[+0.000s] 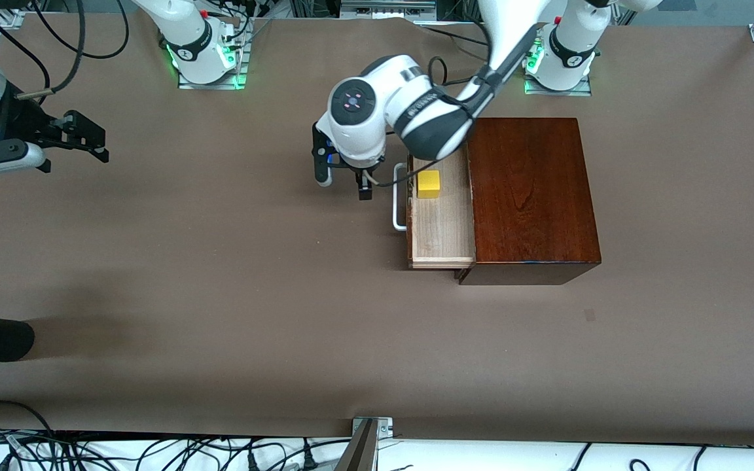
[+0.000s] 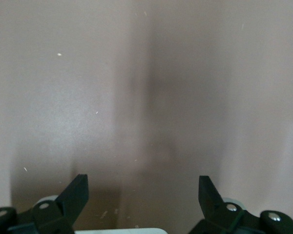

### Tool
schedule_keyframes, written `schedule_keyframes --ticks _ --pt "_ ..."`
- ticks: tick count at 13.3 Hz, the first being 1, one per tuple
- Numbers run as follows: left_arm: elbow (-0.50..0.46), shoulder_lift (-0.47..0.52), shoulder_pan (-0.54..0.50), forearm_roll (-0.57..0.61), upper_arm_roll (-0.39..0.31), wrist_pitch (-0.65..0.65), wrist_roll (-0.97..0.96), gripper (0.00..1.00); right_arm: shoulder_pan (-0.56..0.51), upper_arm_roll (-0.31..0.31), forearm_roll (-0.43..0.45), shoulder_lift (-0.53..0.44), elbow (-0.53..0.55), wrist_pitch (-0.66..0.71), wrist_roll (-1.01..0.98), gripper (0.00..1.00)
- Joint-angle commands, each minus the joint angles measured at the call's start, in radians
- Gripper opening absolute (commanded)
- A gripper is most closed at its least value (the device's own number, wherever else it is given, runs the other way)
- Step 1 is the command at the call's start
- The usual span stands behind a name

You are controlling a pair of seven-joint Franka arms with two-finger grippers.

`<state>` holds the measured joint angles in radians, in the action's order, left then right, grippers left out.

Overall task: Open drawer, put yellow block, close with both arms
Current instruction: 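Push the drawer shut into the box with the left gripper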

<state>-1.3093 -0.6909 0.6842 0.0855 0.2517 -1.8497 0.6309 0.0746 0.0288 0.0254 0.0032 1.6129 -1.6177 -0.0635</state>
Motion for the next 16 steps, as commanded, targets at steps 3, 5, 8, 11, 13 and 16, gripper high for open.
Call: schedule_keyframes --ticks 3,5,8,11,13,16 --pt "-0.048 -0.002 -0.023 0.053 -0.017 0.068 0.133 1.00 0.010 -0.001 0.019 0.007 -0.028 0.019 0.062 1.00" --pt "-0.048 0.001 -0.061 0.053 -0.017 0.115 0.138 1.00 0.010 -0.001 -0.015 0.017 -0.030 0.019 0.062 1.00" --pt "-0.050 0.002 -0.087 0.051 -0.017 0.156 0.151 1.00 0.011 0.000 -0.016 0.017 -0.030 0.019 0.060 1.00" --pt "-0.050 0.010 -0.117 0.053 -0.015 0.220 0.153 1.00 0.008 -0.001 -0.016 0.017 -0.028 0.027 0.059 1.00" --pt "-0.048 0.011 -0.117 0.053 -0.017 0.274 0.153 1.00 0.007 -0.003 -0.016 0.017 -0.028 0.024 0.060 1.00" --pt "-0.048 0.011 -0.121 0.054 -0.019 0.331 0.153 1.00 0.008 -0.001 -0.018 0.029 -0.036 0.006 0.062 1.00"
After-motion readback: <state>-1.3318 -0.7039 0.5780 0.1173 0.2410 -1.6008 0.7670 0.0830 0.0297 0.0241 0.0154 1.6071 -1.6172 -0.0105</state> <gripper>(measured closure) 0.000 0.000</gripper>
